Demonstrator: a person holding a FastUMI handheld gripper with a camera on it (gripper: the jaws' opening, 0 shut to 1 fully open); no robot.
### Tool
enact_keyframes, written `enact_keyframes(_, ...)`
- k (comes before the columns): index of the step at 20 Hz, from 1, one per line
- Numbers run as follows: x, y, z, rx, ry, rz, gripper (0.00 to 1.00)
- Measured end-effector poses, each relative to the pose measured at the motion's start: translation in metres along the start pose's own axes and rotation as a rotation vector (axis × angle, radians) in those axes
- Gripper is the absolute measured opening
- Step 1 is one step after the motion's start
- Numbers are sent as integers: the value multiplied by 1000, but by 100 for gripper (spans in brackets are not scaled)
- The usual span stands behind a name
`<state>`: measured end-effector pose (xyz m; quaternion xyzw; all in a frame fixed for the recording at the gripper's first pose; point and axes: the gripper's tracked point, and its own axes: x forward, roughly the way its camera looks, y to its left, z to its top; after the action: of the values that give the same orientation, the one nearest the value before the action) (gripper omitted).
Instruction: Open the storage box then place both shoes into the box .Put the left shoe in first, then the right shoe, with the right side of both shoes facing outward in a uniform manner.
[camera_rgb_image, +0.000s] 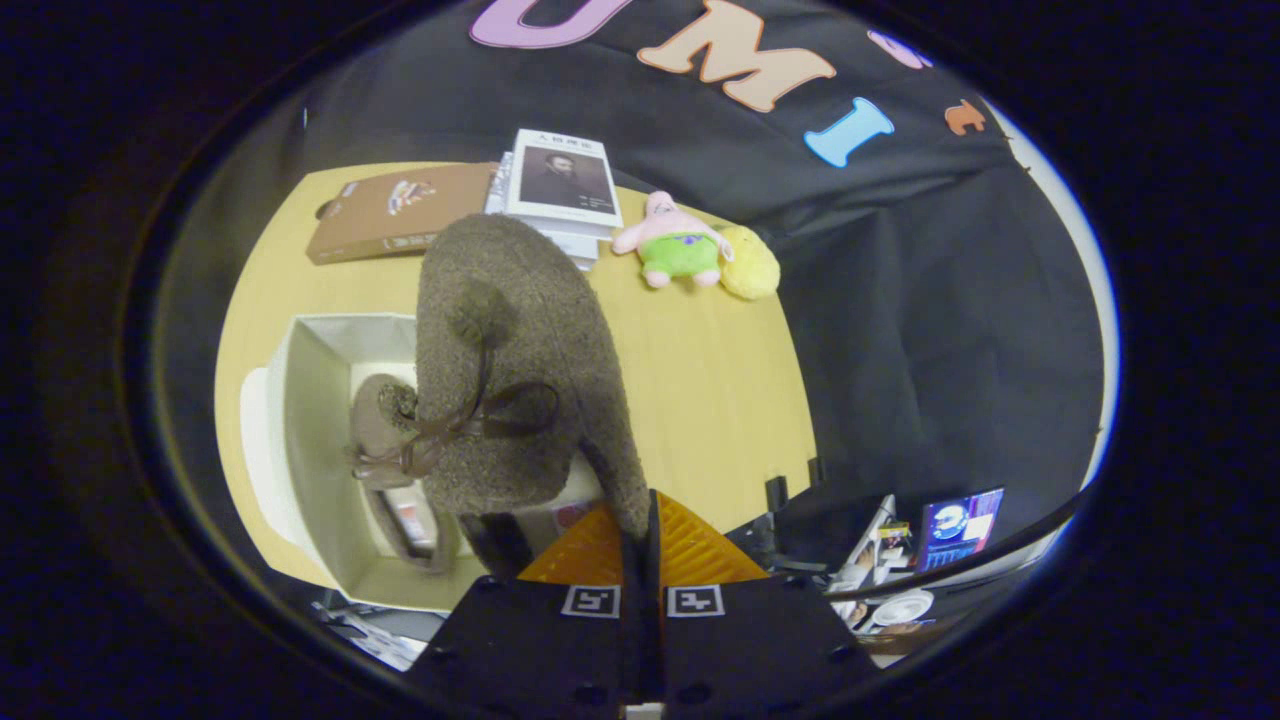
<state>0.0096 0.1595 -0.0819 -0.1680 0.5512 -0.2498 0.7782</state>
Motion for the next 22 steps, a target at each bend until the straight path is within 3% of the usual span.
enact_keyframes(4, 3, 46, -18, 19, 65, 51, 4)
enact_keyframes(10, 56, 89, -45, 22, 165, 77, 3)
enact_keyframes(16, 80, 85, -68, -94, 244, 54, 6)
enact_keyframes(22, 69, 121, -58, -12, 189, 302, 85)
